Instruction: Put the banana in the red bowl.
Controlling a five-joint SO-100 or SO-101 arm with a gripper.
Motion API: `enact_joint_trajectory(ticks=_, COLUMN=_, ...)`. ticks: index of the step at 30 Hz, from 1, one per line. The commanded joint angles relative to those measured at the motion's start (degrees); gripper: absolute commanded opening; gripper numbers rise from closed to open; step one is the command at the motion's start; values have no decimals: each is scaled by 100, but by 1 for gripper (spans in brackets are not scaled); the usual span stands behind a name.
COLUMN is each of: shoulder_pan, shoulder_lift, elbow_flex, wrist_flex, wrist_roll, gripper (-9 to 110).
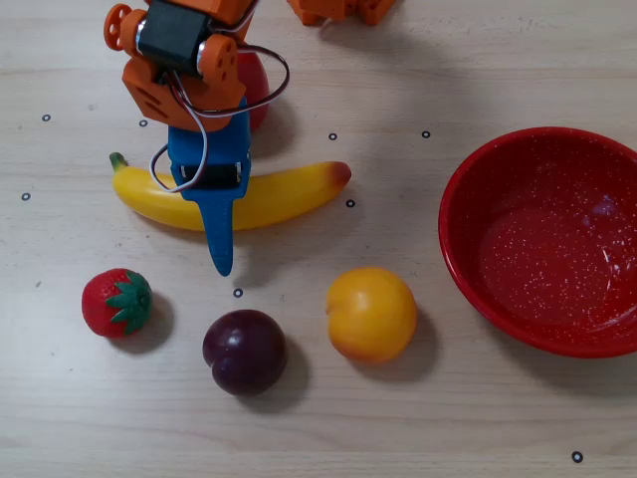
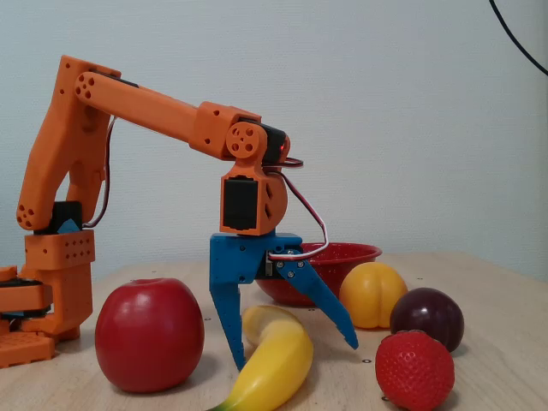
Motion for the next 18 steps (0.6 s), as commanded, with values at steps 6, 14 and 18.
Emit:
enact_joint_trajectory(ticks=6, shoulder_pan=-281, shoulder_lift=387, elbow_flex=-35, wrist_flex=-35, wrist_roll=316, gripper=37)
enact_joint_trajectory(ticks=14, shoulder_pan=-352, shoulder_lift=466, elbow_flex=132, wrist_flex=-62, wrist_roll=378, gripper=31)
enact_joint_trajectory(ticks=18, shoulder_pan=-352, shoulder_lift=492, elbow_flex=193, wrist_flex=-79, wrist_roll=404, gripper=25)
